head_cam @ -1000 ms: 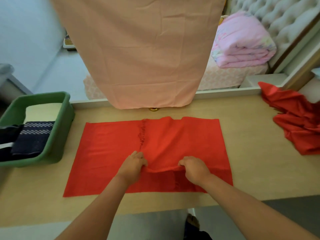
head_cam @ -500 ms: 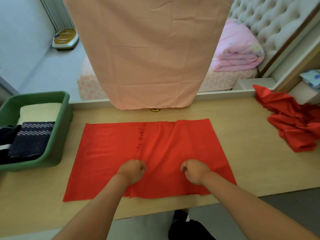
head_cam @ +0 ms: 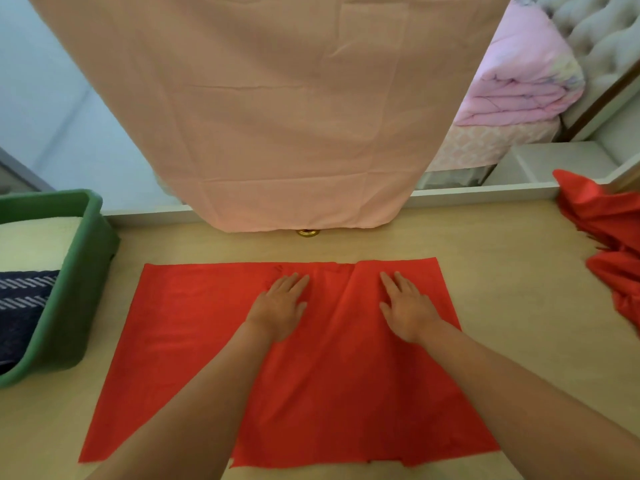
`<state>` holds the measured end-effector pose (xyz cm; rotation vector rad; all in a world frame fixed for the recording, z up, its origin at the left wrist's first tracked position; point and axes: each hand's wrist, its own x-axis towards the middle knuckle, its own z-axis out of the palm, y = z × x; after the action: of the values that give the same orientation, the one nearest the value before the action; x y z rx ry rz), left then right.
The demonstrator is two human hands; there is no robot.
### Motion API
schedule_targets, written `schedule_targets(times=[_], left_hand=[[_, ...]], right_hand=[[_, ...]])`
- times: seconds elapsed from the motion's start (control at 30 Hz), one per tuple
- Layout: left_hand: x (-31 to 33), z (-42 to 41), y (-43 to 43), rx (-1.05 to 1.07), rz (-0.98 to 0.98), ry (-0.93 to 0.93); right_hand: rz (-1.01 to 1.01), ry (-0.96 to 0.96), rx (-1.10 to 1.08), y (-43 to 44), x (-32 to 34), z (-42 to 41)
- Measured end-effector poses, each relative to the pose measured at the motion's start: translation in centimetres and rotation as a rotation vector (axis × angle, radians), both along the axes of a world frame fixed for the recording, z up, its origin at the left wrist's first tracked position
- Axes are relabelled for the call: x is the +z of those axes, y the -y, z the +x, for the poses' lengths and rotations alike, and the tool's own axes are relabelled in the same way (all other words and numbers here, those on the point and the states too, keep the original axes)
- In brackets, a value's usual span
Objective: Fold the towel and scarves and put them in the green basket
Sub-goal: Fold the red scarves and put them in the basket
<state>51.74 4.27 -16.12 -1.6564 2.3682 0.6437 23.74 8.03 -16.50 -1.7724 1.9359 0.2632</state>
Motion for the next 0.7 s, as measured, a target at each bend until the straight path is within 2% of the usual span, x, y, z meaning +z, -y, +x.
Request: schedule_targets(times=[0.1,0.27,0.37,0.47,0.57,0.7], left_hand=[[-0.7,0.2,0.8,0.085,0.027,0.051],[-1.3,-1.2,2.3,0.204,-0.217,0.103],[-1.6,-2.4,4.2,0.215,-0.283,0.141],[-1.6,-2.6,5.9,0.204,-0.260,0.167],[-1.8,-2.4,7.0,0.202,-0.271,0.086],[-1.5,-1.8,7.6,0.228,-0.396,-0.228]], right_hand=[[0.022,-0.137,-0.019,1.0,-0.9,-2.7],[-0.043,-0.257,-0.112,1.7,-0.9,-4.6],[-0.153,-0.255,-0.116,2.4,-1.0,-4.0],[-0.229,-0.144,-0.074,2.9,-1.2,-2.9],[-0.200,-0.087,0.016,3.2,-1.7,-2.1],[-0.160,-0.047,0.020,3.6,-2.1,-2.2]])
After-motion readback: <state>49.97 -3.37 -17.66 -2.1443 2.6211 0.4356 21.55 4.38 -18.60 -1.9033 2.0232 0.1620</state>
